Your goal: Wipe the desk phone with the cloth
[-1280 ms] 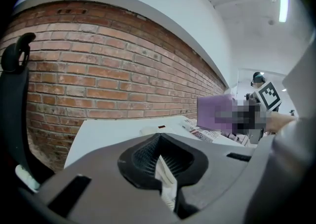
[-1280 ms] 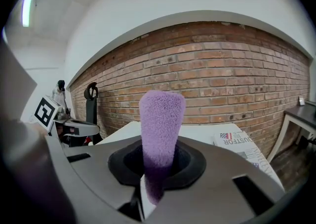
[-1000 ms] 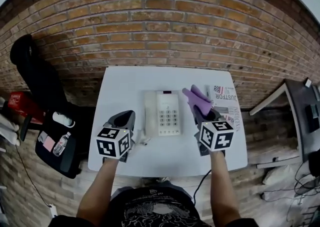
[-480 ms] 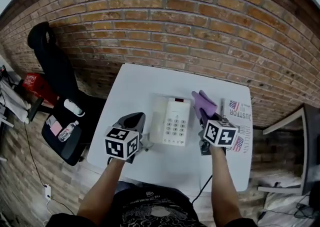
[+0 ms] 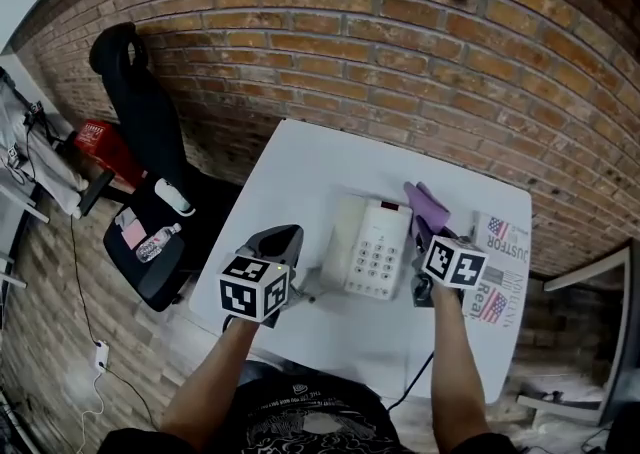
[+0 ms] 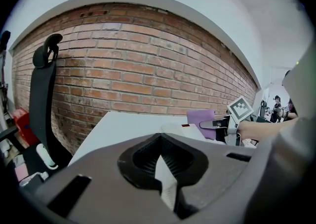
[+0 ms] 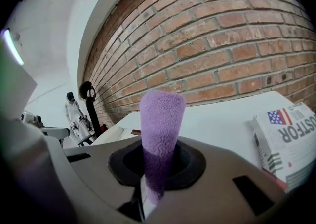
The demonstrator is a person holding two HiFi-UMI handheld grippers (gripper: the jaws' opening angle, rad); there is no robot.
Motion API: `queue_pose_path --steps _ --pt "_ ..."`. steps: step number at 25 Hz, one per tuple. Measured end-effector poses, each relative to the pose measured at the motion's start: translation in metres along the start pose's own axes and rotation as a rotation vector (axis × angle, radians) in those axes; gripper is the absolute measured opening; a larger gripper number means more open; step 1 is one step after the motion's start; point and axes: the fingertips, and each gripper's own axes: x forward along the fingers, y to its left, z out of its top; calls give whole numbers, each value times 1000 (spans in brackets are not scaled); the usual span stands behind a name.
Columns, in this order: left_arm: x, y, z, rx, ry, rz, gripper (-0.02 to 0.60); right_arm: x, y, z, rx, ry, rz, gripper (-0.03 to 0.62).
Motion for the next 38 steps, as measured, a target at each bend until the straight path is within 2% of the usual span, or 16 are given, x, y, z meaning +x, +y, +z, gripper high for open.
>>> queue_pose_path --steps 7,24,38 --pt "-4 1 -6 -4 5 4 5 0 3 -10 6 13 16 44" --pt "-20 -15 -19 6 5 -72 5 -28 23 -45 26 47 14 44" --pt "-33 -10 -30 17 22 -170 5 -56 41 -81 82 55 -62 44"
